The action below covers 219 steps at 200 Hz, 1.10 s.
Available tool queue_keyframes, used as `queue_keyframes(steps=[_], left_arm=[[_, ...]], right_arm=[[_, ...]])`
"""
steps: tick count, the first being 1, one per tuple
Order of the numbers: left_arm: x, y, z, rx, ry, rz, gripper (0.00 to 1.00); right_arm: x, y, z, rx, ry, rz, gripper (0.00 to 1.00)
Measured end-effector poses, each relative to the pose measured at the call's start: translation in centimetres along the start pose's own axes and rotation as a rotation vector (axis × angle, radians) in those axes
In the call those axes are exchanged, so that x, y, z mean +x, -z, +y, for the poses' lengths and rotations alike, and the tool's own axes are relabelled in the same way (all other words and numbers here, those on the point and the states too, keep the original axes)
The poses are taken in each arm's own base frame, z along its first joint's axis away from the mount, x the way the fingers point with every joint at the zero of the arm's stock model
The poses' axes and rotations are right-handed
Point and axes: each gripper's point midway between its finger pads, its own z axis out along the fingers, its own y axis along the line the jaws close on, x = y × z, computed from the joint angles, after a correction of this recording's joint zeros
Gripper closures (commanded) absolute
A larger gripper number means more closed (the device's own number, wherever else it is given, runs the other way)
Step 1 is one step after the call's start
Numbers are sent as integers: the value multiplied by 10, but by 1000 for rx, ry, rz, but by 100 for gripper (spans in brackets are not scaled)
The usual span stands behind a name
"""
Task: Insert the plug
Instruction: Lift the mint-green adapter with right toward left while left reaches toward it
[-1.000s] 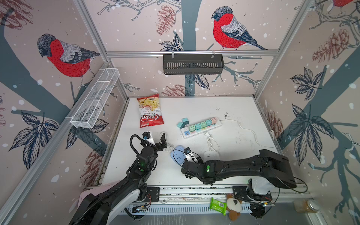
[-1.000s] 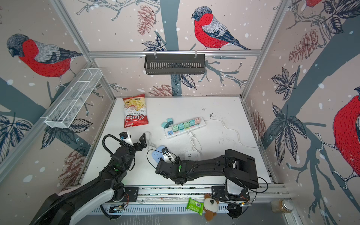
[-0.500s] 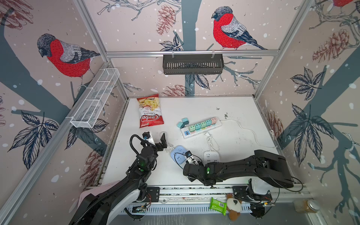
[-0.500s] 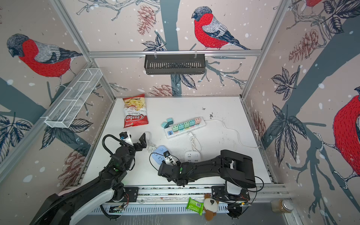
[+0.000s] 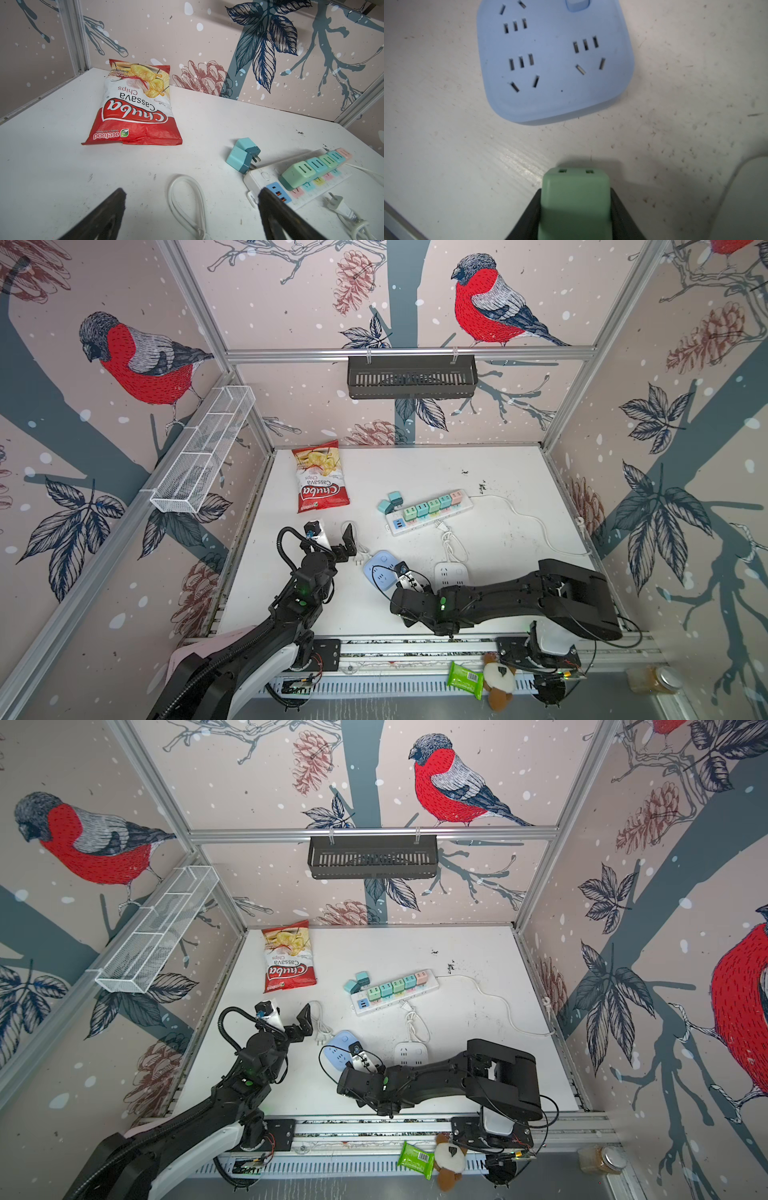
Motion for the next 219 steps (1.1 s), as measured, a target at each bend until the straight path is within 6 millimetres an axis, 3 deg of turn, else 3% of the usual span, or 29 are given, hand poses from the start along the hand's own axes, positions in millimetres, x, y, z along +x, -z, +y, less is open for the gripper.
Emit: queue_keyframes(steps=[31,65,122,150,165,177,199,219], left_arm=[[0,0,0,-1,3,2,2],[1,0,1,-6,6,1,1],[0,-1,3,-21,4,-1,1],[-3,1,1,-7,8,-6,1],[-4,3,-2,12,15,-6,1],[-7,4,-5,28,30,-1,1],[-23,10,-30,147,72,9,1],[-41,18,-51,252,107,14,7]], right_arm=[[-21,17,-6,0,-8,-78,87],[-57,38,-32,32,-65,-193,96],[-154,83,-80,47,-148,-494,98],[-191,123,-75,-10,-91,-706,98],[-192,146,-74,-30,-56,-812,98],[-180,155,-73,-54,-16,-872,98],[-146,145,-95,-9,48,-892,99],[-138,150,-111,27,54,-929,99]])
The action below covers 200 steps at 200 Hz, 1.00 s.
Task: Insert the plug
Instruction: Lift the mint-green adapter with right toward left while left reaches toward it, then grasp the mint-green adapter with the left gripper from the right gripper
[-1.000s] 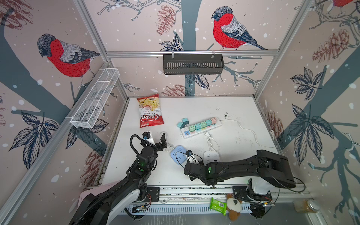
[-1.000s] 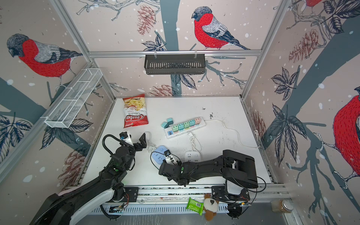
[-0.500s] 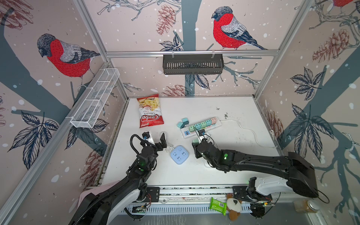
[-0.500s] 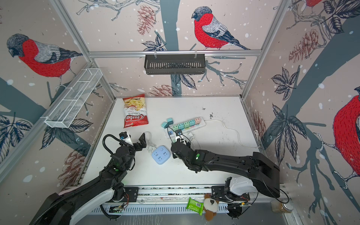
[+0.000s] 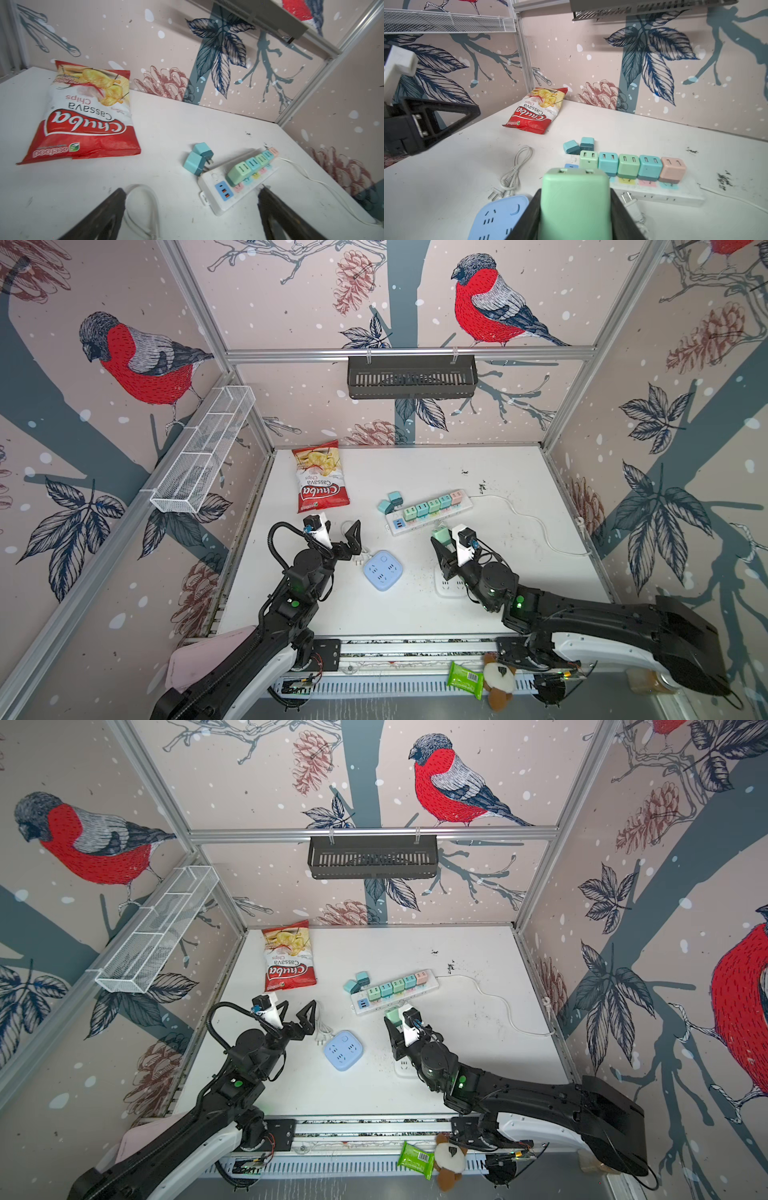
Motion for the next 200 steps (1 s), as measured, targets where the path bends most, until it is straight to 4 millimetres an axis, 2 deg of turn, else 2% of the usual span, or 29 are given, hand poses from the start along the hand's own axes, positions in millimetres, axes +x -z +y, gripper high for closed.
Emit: queue_keyframes(steps=[27,53,75,85,115,152,168,200], left_arm=[[-12,11,-24,111,40,17,18],[-27,25,-49,235,51,13,23],[-40,35,-70,336,73,7,23],[-36,37,-77,375,84,27,23],[-17,39,-104,488,97,122,25],[-2,44,-170,661,32,236,30],[3,44,-192,694,3,265,31],[25,43,-207,711,-39,323,33]], right_arm=[[6,13,-14,21,47,-25,99],[18,30,-22,-5,92,-52,99],[7,39,-24,-32,91,-112,99],[3,43,-25,-41,91,-138,99],[9,52,-22,-87,98,-164,99],[-5,57,-18,-118,107,-220,99],[-7,58,-14,-142,121,-230,99],[-7,59,-5,-193,133,-236,99]])
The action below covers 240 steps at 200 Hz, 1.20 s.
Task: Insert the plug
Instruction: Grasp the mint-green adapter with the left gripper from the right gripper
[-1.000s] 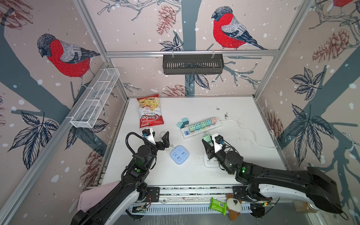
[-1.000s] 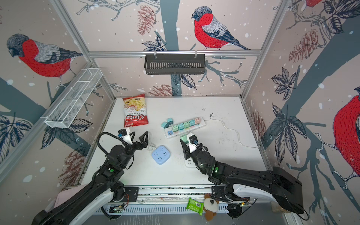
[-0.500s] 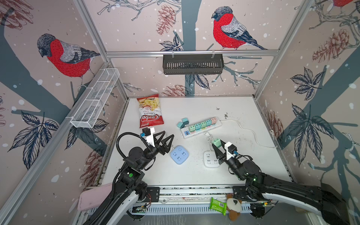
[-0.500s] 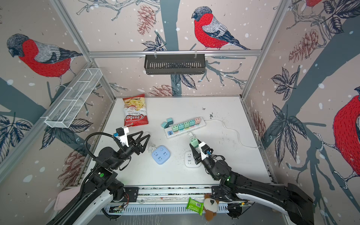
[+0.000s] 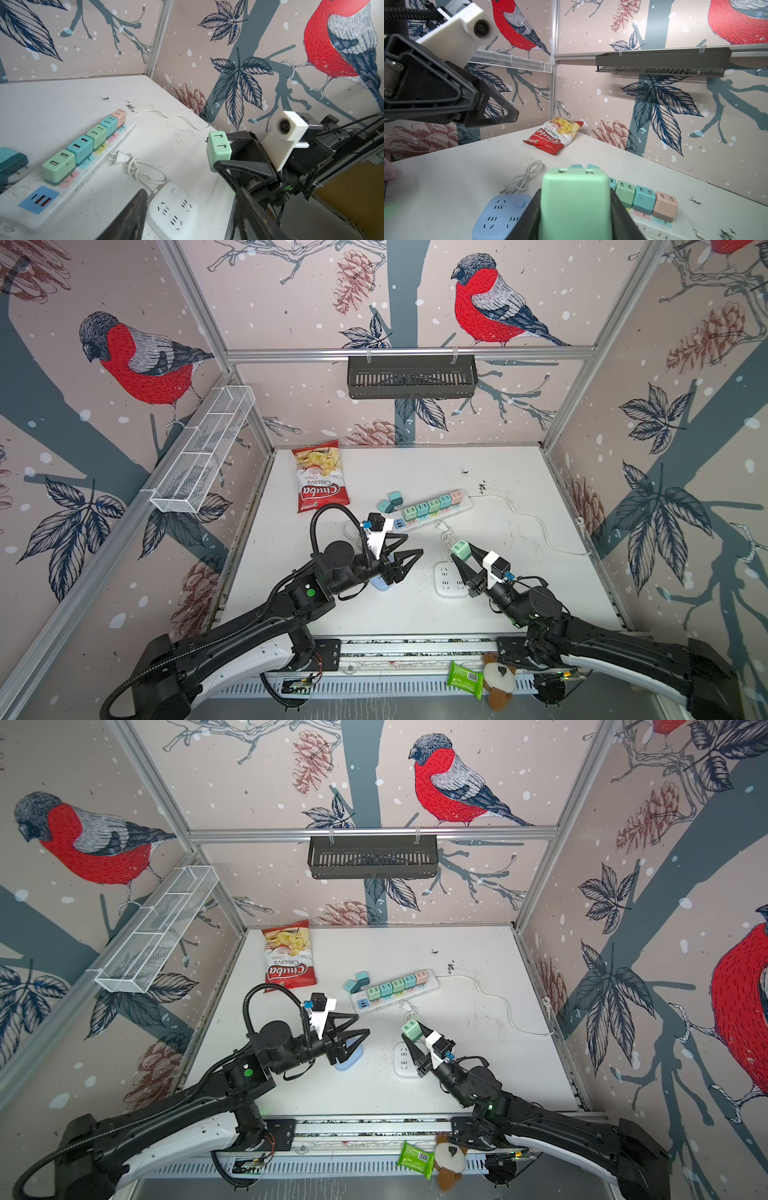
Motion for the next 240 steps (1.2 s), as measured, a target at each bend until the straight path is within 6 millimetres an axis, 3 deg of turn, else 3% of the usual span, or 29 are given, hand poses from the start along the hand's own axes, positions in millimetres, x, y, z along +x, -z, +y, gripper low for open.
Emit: queue_keyframes(steps=[71,138,240], left_arm=[[7,-15,-8,22,-19,20,33],[17,-26,-17,64,-17,62,33],[38,-52,-15,60,-13,161,33]], right_arm=[[2,-2,15,-79,33,-2,98],[32,-7,32,-148,75,100,98],[23,-16,45,-172,94,87,98]])
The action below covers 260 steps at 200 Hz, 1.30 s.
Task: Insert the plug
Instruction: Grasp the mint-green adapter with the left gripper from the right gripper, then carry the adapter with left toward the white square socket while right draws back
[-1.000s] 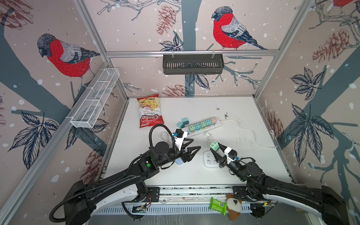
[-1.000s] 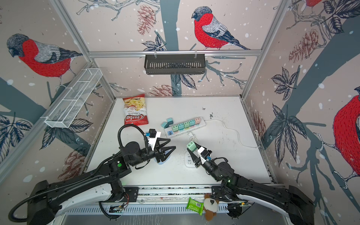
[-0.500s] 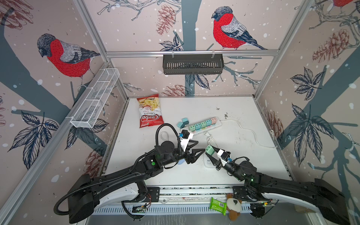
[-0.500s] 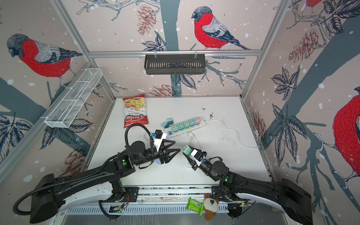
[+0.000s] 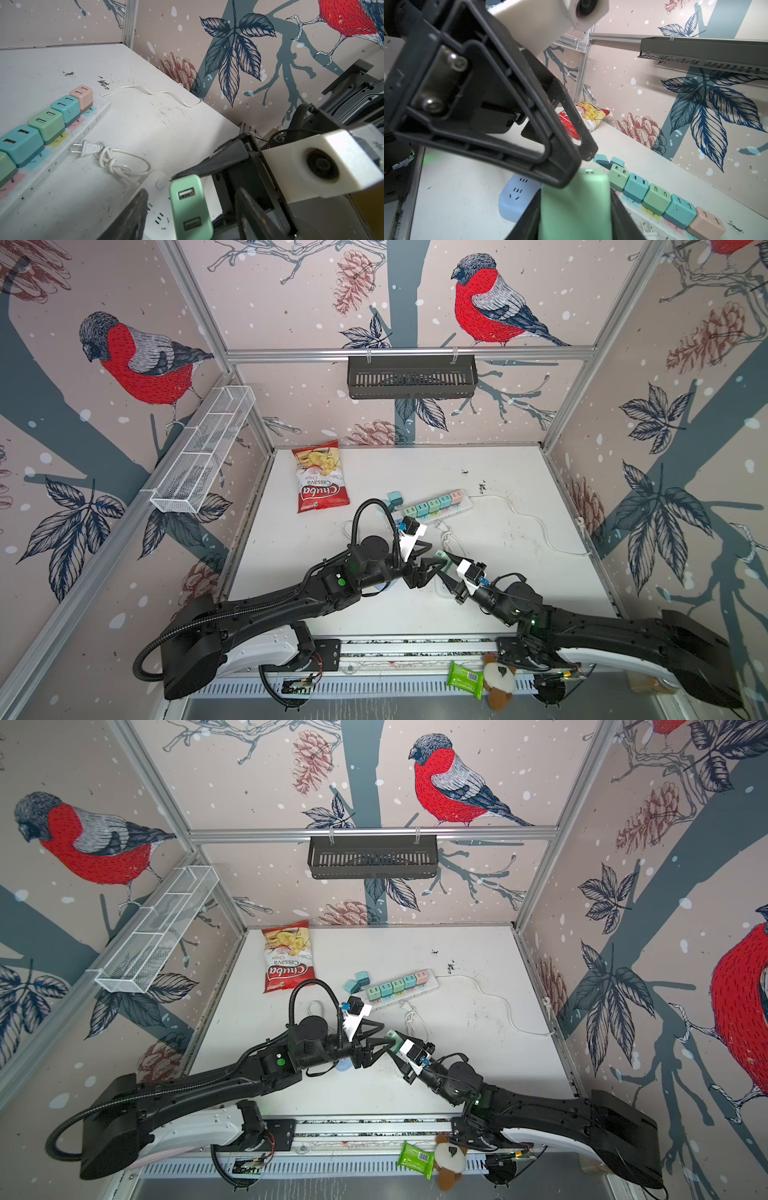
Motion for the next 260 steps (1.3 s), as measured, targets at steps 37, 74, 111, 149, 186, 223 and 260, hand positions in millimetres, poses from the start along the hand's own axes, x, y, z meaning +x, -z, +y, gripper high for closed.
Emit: queue_keyframes(steps=[37,74,111,149,186,223,260], left_arm=[[9,-14,7,-22,1,56,38],[11,-20,7,-20,-1,73,44],[13,-20,2,6,0,84,59],[15,-28,2,10,48,102,88],[14,-31,3,6,44,107,100],[8,-20,8,-38,-14,86,100],[4,13,43,-182,-49,5,100]], right_arm=[[-4,1,0,6,-4,-11,98],[-5,3,-2,23,-5,-14,98],[-3,3,-1,21,-1,-7,98],[3,3,-8,68,49,23,98],[4,4,-11,87,51,29,47],[-5,5,-12,82,13,-6,25],[-8,11,-25,121,-19,-35,17]])
